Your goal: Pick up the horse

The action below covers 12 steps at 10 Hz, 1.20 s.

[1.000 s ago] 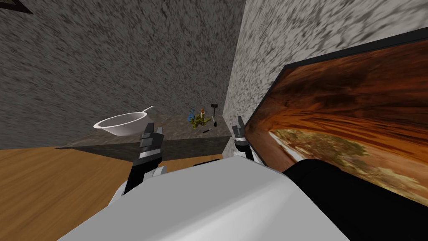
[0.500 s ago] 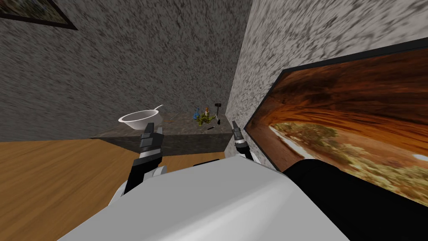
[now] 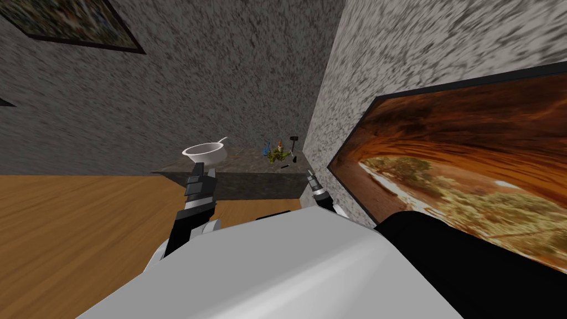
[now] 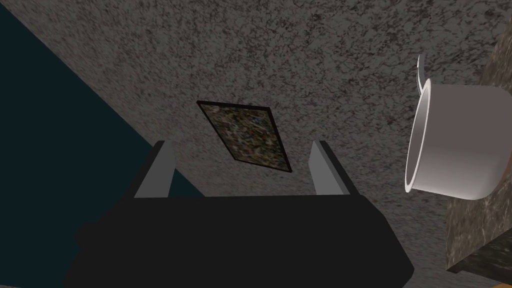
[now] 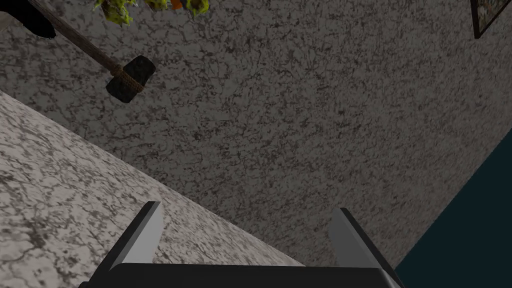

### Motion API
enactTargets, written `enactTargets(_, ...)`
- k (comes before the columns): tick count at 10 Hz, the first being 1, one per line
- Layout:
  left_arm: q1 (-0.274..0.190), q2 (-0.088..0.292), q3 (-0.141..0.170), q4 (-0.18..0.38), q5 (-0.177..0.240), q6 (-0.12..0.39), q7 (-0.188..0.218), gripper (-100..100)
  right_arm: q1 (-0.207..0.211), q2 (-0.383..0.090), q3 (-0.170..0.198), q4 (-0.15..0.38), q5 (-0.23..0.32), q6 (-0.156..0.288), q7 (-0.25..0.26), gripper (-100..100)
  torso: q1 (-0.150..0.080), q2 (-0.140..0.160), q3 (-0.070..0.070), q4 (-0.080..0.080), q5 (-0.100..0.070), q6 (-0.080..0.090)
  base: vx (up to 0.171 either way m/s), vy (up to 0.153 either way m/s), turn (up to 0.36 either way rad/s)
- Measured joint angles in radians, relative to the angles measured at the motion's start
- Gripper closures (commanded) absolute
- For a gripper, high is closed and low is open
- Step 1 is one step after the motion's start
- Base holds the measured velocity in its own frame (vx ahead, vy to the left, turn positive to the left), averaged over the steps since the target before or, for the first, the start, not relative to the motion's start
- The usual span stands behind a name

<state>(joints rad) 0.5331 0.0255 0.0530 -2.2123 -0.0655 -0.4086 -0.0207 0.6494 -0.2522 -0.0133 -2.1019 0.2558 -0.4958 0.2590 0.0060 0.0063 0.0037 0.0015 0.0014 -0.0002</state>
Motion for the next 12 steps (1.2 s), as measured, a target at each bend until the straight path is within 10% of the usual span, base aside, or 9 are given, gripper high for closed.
enactTargets(12, 0.000, 0.000, 0.000, 0.000, 0.000, 0.000, 0.000, 0, 0.060, -0.300, -0.065, 0.322, 0.257, 0.040, 0.239, -100, -0.002, -0.003, -0.002, -0.001, 0.000, 0.000, -0.051, 0.104, 0.086)
